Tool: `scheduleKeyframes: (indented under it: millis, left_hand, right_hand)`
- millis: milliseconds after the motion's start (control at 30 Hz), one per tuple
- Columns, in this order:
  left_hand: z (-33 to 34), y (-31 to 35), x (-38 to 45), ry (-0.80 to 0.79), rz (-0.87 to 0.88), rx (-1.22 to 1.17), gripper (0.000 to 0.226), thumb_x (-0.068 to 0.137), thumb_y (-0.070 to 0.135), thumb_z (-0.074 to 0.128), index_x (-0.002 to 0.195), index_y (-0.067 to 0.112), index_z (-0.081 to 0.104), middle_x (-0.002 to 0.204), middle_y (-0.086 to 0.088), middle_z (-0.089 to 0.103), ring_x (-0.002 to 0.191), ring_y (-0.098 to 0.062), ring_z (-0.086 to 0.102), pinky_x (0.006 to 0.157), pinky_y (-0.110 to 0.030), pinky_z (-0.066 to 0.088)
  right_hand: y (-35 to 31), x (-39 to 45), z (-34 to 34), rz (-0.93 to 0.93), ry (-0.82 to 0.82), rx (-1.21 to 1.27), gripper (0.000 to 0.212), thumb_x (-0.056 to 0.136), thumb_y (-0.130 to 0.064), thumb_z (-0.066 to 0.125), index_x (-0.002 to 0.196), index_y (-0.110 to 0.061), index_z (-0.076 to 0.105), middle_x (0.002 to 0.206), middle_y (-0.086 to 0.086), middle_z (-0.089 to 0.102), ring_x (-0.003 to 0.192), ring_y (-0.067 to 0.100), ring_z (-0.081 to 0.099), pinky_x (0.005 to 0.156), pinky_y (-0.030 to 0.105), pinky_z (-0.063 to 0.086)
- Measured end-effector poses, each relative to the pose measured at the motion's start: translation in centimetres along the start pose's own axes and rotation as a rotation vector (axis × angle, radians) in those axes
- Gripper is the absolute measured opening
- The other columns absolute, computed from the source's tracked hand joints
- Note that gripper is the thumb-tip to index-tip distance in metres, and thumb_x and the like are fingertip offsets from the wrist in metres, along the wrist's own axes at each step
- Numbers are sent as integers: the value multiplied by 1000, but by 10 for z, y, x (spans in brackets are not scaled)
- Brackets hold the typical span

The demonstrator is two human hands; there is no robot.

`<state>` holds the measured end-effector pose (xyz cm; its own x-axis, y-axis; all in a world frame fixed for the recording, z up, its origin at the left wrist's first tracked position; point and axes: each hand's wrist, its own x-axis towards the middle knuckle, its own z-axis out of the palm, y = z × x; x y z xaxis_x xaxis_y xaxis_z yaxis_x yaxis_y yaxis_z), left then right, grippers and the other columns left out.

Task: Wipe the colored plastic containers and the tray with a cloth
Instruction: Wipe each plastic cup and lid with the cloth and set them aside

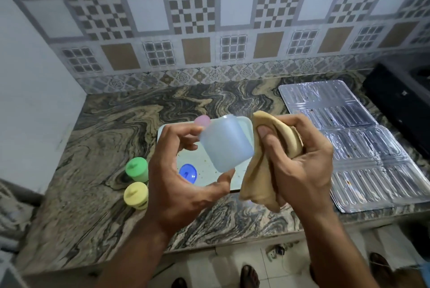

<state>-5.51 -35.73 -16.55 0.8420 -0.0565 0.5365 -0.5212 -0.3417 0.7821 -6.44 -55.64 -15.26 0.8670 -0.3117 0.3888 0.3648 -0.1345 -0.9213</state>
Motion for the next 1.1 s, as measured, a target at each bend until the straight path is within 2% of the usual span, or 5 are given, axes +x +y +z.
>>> scheduleKeyframes:
  millis: [300, 400, 600, 833, 1100]
  left_hand:
    - [4, 7, -6, 40, -116, -417, 73, 71, 13, 89, 132, 24, 51, 141, 4, 61, 128, -32, 66, 103, -56, 56]
    - [-2, 1, -3, 100, -90, -275, 70, 69, 22, 95, 128, 31, 58, 135, -11, 61, 126, -33, 64, 103, -62, 53]
    - [-6, 10, -2, 100, 33, 100, 64, 67, 35, 88, 125, 29, 63, 125, 17, 61, 109, -9, 62, 88, -30, 51]
    - [-7, 8, -4, 132, 79, 72, 70, 66, 35, 94, 127, 26, 61, 124, 10, 61, 108, -19, 61, 88, -33, 51]
    - [2, 2, -4, 195, -131, -263, 72, 67, 25, 93, 126, 25, 52, 130, -5, 64, 117, -28, 67, 100, -51, 56]
  right_hand:
    - [-11, -38, 26, -124, -6, 66, 13, 88, -7, 73, 99, -12, 68, 88, -8, 71, 75, 5, 65, 69, 19, 53]
    - [-12, -36, 26, -124, -15, 36, 14, 89, -8, 74, 100, -13, 69, 90, -9, 72, 76, 7, 67, 69, 22, 54]
    - [-22, -24, 26, -325, -79, -303, 15, 89, -17, 82, 100, -8, 76, 90, -2, 71, 81, 12, 68, 73, 19, 50]
    - [-13, 2, 29, -153, -41, -199, 7, 92, -16, 79, 99, -15, 76, 90, -7, 76, 81, 13, 72, 73, 35, 57]
    - [-10, -31, 28, -205, 4, 3, 13, 88, -14, 74, 100, -15, 67, 91, -11, 73, 76, 3, 69, 70, 20, 54]
